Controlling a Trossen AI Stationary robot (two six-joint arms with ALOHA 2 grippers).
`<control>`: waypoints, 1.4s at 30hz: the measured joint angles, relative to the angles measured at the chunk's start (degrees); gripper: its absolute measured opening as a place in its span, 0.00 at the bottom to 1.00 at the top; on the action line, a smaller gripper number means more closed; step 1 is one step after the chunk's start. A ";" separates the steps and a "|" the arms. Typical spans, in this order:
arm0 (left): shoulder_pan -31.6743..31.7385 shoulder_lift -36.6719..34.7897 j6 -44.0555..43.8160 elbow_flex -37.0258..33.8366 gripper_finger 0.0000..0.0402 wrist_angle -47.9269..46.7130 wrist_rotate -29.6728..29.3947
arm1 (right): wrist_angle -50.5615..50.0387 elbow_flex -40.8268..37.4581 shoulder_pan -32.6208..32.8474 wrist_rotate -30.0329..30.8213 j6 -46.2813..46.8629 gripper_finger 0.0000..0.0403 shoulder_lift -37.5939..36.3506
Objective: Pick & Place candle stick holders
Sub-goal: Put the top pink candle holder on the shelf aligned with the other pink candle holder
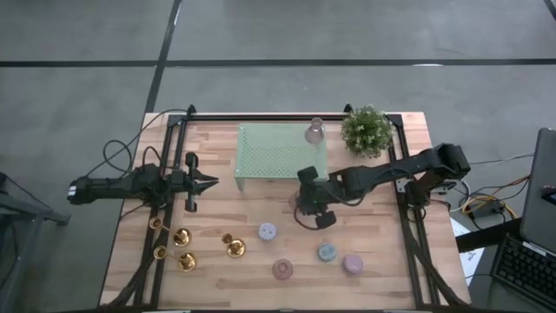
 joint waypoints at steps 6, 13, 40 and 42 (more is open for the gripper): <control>-0.02 0.00 0.02 0.00 0.09 0.00 0.00 | 2.92 -2.51 0.00 1.16 -0.30 0.33 0.03; 0.00 -0.02 0.02 0.00 0.09 0.02 0.00 | 7.64 -5.48 0.00 1.27 -0.41 0.33 0.00; -0.01 -0.02 0.02 0.00 0.09 0.04 0.00 | 14.75 -10.31 -0.11 3.09 1.10 0.29 0.44; 0.00 -0.02 0.02 0.00 0.09 0.04 0.00 | 14.69 -10.89 -0.17 3.09 1.19 0.29 0.44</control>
